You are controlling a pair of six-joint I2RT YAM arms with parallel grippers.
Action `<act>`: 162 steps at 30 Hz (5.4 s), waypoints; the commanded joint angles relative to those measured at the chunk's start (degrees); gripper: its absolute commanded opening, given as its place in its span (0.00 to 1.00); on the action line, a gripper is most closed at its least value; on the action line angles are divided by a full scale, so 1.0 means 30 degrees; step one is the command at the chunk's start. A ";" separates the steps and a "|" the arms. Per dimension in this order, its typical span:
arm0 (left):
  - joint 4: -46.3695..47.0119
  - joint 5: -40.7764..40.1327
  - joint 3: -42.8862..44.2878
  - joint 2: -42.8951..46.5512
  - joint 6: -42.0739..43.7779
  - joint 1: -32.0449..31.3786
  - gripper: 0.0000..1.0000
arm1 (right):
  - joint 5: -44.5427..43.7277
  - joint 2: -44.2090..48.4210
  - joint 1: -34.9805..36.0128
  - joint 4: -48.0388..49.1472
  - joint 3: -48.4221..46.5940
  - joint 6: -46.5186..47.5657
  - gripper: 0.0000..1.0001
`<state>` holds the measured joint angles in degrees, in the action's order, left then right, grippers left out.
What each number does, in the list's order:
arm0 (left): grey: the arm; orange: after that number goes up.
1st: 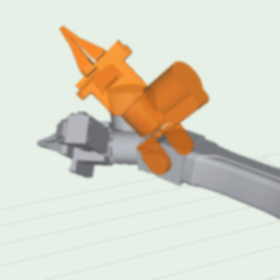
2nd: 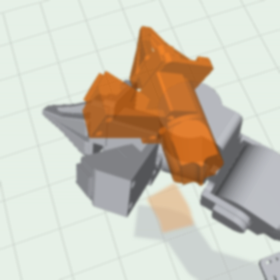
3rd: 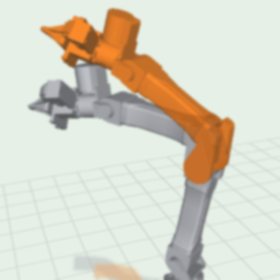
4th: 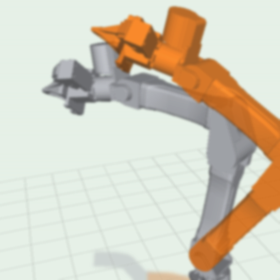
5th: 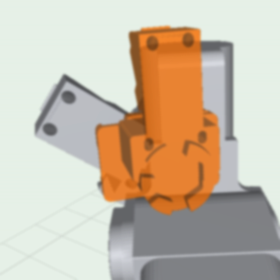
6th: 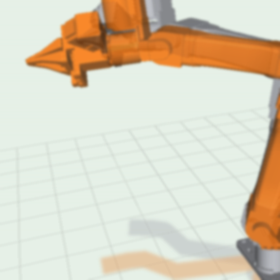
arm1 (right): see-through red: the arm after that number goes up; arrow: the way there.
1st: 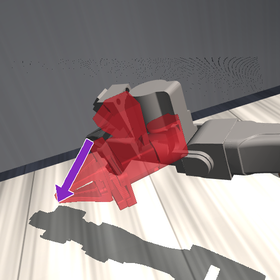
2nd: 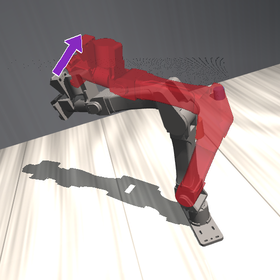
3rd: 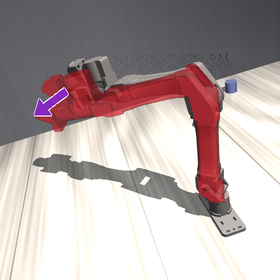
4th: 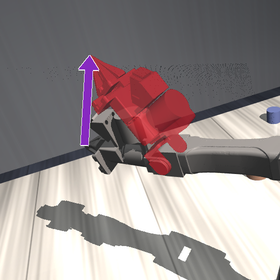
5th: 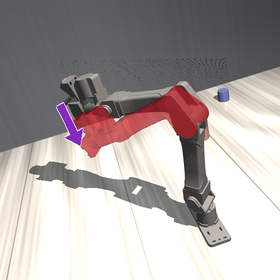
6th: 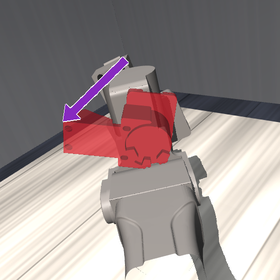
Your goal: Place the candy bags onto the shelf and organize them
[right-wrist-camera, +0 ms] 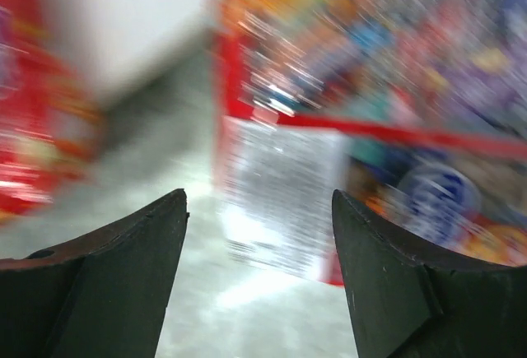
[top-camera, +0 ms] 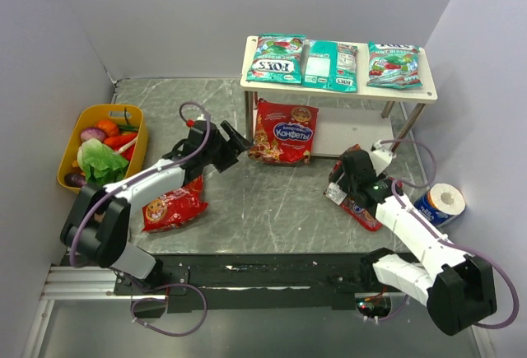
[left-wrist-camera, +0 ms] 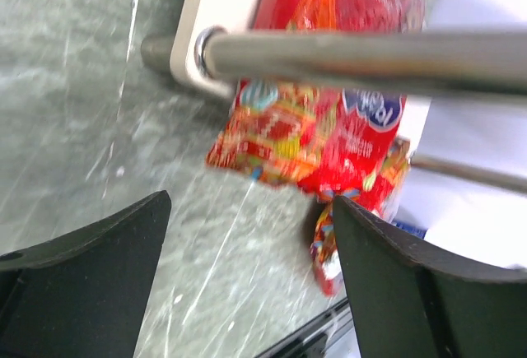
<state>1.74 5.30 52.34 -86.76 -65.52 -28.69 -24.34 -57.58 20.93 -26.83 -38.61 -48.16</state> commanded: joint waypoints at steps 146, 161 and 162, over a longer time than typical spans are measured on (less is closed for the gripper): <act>-0.0345 0.1748 0.2389 -0.7437 0.8128 -0.4822 0.40 | 0.4187 -0.0665 0.3600 1.3219 1.1054 -1.2101 0.88; -0.1101 0.0669 0.1890 -0.5301 0.8216 -0.4794 0.37 | 0.3690 0.4275 0.3542 0.9040 0.9767 -1.0432 0.00; -0.1310 0.0491 0.2006 -0.4544 0.8361 -0.4793 0.38 | 0.3573 0.4949 0.3542 0.7726 0.9359 -1.0198 0.00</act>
<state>4.40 8.99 59.20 -105.41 -42.52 -42.04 -9.85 -50.33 31.62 11.68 -7.51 -83.59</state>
